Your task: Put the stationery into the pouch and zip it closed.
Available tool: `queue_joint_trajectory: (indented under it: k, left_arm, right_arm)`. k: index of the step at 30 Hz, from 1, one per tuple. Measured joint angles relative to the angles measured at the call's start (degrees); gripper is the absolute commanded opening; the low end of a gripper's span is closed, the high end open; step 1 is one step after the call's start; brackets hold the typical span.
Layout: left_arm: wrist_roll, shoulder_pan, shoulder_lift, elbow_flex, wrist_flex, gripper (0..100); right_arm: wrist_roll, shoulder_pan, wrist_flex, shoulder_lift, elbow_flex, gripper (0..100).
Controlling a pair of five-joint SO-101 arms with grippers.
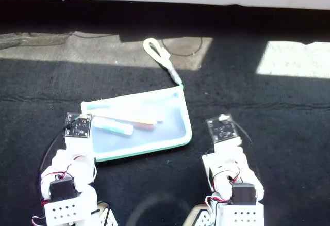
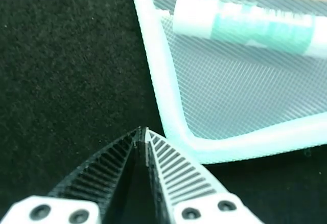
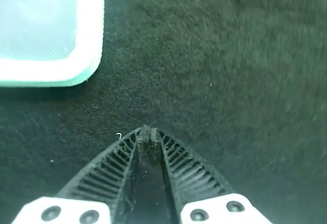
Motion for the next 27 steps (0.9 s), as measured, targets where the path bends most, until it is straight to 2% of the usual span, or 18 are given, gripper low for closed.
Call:
queue_joint_trajectory:
  k: [4,7,19,27]
  left_arm:
    - [0.1,0.0,0.0,0.0,0.3,1]
    - [0.1,0.0,0.0,0.0,0.3,1]
    - [0.5,0.2,0.0,0.0,0.3,1]
    - [0.6,7.0,0.0,0.0,0.3,1]
  right_arm:
    - [-11.3,0.0,0.4,0.0,0.0,0.7]
    - [-15.6,0.0,0.4,0.0,0.1,0.7]
    - [-16.7,0.0,0.4,0.0,0.2,0.7]
    - [-16.7,0.0,0.4,0.0,0.2,0.7]
